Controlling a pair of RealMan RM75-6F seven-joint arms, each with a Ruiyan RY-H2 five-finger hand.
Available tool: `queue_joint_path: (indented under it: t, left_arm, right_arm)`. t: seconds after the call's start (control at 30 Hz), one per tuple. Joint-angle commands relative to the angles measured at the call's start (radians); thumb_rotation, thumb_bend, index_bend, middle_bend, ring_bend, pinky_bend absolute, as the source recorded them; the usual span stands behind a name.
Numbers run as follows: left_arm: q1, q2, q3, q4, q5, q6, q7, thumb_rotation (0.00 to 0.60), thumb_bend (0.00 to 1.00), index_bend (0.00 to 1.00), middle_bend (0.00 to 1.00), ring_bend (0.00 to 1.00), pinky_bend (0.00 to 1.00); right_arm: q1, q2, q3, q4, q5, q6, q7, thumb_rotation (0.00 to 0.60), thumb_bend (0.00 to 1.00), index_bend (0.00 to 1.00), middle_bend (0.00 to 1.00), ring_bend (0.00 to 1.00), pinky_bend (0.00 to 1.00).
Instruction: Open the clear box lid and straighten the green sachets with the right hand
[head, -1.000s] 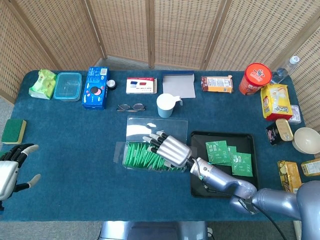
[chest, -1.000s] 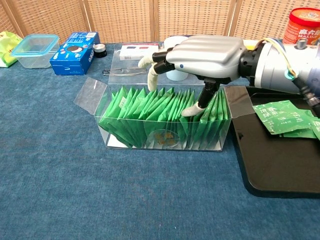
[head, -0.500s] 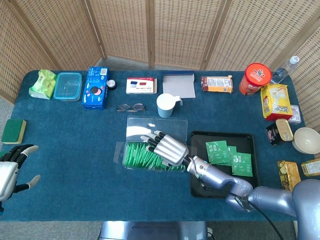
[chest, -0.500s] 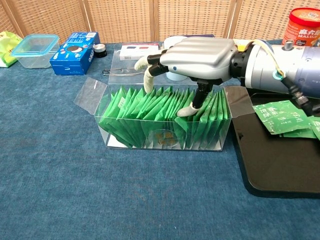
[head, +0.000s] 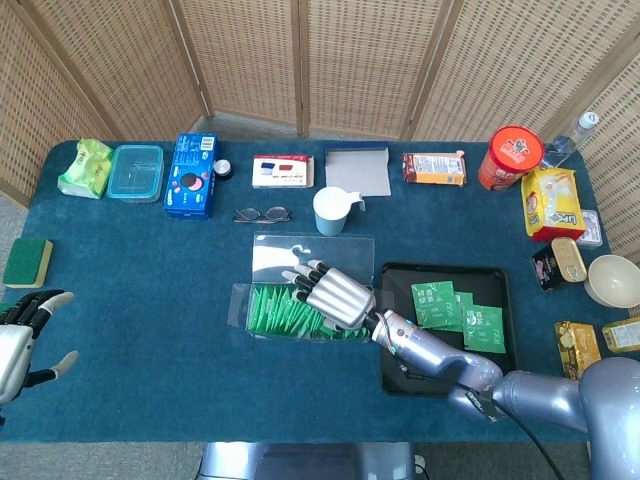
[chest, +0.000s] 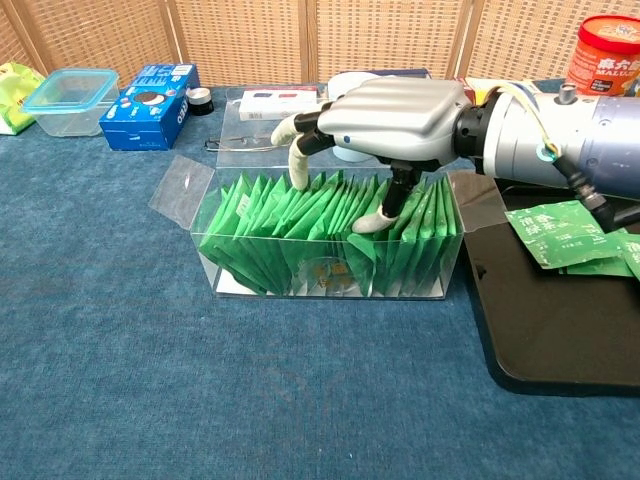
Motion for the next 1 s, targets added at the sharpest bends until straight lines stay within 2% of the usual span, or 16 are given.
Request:
queue_joint_path:
  t: [0.03,0.1,0.47,0.67,1.0]
  left_arm:
    - [0.001,0.000,0.000,0.001,0.000,0.001,-0.001,0.600,0.19,0.19,0.19,0.15,0.26]
    - [0.001,0.000,0.000,0.002,-0.001,0.000,-0.001,0.600,0.19,0.19,0.19,0.15,0.26]
    - [-0.001,-0.002,-0.001,0.005,-0.003,-0.004,0.000,0.600,0.19,0.19,0.19,0.15,0.26]
    - [-0.002,-0.005,-0.002,0.005,-0.004,-0.007,0.002,0.600,0.19,0.19,0.19,0.15,0.26]
    - [-0.004,-0.006,-0.004,0.007,-0.003,-0.007,0.001,0.600,0.19,0.19,0.19,0.15,0.26]
  right_arm:
    - [-0.003,-0.008,-0.001,0.010,-0.004,0.009,0.003,0.600,0.12,0.33,0.13,0.12,0.19]
    - [-0.004,-0.010,-0.002,0.016,-0.005,0.011,0.008,0.600,0.19,0.31,0.13,0.12,0.19]
    - [-0.008,-0.016,-0.004,0.027,-0.009,0.027,0.031,0.600,0.45,0.31,0.13,0.14,0.19]
    - [-0.009,-0.010,-0.004,0.024,-0.005,0.024,0.036,0.600,0.51,0.32,0.14,0.14,0.19]
    - [-0.012,-0.004,-0.006,0.013,-0.006,0.029,0.044,0.600,0.52,0.40,0.17,0.17,0.19]
